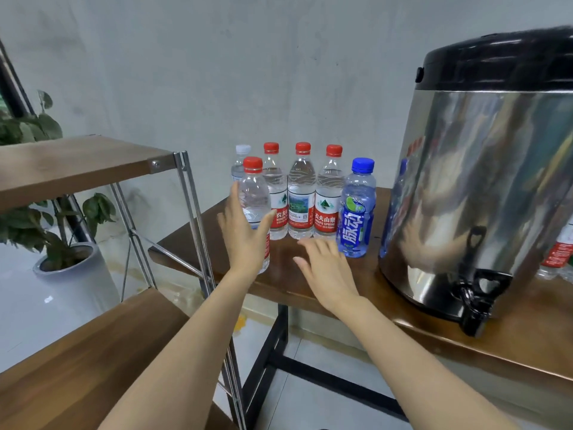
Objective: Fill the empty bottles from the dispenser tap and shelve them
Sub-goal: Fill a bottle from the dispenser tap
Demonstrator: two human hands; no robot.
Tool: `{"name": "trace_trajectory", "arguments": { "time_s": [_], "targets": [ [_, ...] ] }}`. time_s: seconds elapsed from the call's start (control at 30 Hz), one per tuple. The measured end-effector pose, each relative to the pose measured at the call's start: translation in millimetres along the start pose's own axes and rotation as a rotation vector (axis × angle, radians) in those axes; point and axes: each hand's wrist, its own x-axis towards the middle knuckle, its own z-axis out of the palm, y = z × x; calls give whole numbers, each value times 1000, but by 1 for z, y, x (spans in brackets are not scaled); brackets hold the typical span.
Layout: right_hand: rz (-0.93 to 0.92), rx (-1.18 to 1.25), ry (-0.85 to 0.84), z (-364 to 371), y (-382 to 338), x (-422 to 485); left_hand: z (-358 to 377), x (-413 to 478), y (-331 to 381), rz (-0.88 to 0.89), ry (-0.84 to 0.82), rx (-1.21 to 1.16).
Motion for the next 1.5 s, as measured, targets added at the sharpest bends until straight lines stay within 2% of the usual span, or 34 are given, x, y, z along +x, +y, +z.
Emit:
{"name": "trace_trajectory", "arguments": {
  "time_s": [0.2,0.33,0.4,0.67,0.73,0.87,1.07,1.27,1.4,1.5],
  "targets": [
    [-13,-48,-85,26,8,8,24,27,-22,-106,81,-47],
    [-74,-115,-42,33,8,8,39,43,-32,-126,138,-25],
    [-78,-133,9,39,9,9,46,49,-36,-131,143,-38],
    [-65,-140,19,42,9,11,50,49,-43,-151,109,-90],
    [-56,-128,22,40,8,11,46,36,-45,-178,90,-43],
    [-50,-47,53,29,7,8,43,-10,-44,-147,77,129],
    [54,229,134,-25,5,-29,25,-84,-5,-13,-82,-106],
    [-58,426,416,-98,16,-111,9,-139,85,118,-183,-385],
    [-60,400,630,-150,49,-159,20,-172,143,187,-249,-551],
    [20,336,716,-178,86,-180,38,-198,180,236,-337,-619]
  ]
}}
